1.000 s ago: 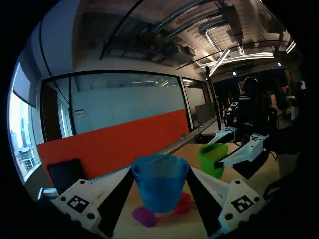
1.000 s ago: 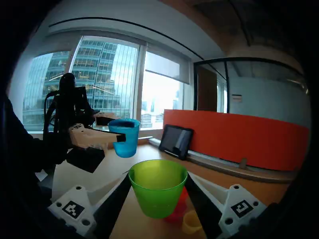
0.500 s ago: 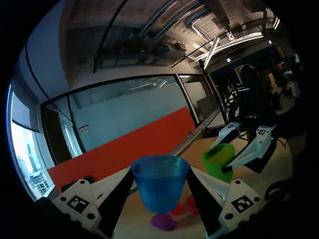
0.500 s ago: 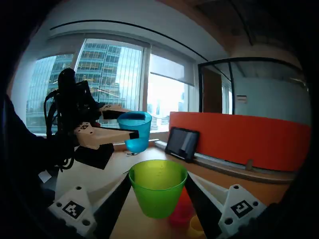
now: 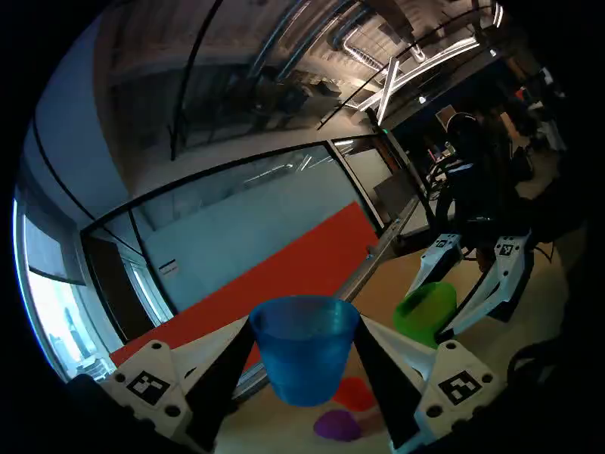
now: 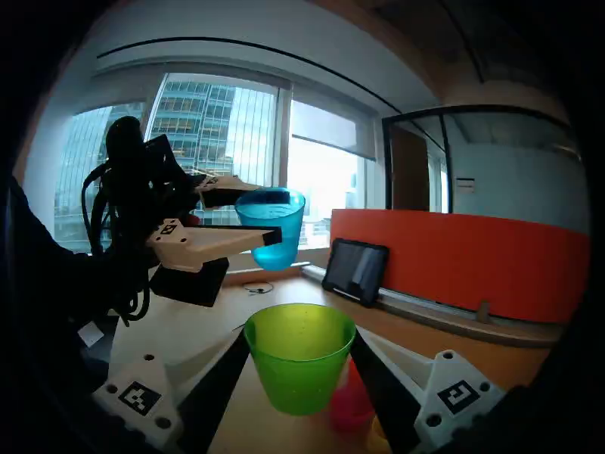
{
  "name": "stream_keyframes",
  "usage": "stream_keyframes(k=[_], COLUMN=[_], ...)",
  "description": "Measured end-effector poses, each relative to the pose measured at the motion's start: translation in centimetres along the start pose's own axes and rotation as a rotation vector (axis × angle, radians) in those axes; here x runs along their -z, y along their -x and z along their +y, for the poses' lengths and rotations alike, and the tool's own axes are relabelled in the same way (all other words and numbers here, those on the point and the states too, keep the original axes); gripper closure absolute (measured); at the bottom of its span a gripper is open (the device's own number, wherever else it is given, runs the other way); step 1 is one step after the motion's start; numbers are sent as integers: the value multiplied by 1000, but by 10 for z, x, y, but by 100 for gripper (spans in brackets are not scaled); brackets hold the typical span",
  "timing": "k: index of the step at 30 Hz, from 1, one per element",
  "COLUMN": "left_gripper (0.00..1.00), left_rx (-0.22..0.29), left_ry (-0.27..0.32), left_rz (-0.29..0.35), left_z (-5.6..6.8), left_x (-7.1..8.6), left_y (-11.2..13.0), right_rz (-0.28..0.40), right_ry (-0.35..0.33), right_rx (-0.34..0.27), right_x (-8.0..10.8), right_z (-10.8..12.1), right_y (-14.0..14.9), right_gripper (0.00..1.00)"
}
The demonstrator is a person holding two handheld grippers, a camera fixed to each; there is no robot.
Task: Pour water
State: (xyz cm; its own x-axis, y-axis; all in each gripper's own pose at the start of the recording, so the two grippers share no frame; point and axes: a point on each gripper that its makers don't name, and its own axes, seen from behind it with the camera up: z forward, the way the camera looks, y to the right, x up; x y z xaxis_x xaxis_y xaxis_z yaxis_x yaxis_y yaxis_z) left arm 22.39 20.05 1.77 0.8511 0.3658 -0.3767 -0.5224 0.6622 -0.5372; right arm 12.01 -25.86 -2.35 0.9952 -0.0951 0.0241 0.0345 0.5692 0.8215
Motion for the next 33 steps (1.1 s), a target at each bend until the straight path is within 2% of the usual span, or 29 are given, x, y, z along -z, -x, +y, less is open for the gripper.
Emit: stream_keyframes(k=[11,20,29,33], left_gripper=[13,12,12,12], left_rx=[-134,-217,-323,-364], left_ry=[-23,-10,5,6], left_rz=[15,14,5,6], left_z=[0,2,7,5], left_x=[-2,-3,-6,-9], left_y=[-17,-26,-28,-32], right_rz=[-6,-8,-9,-9], right_ry=[-26,-38,-44,-46], right_rx=[0,-7,-9,-11], right_x=[-8,-12,-14,-15], right_z=[-11,-14,-16,-16], right_y=[3,6,7,8], right_gripper=[8,8,8,8])
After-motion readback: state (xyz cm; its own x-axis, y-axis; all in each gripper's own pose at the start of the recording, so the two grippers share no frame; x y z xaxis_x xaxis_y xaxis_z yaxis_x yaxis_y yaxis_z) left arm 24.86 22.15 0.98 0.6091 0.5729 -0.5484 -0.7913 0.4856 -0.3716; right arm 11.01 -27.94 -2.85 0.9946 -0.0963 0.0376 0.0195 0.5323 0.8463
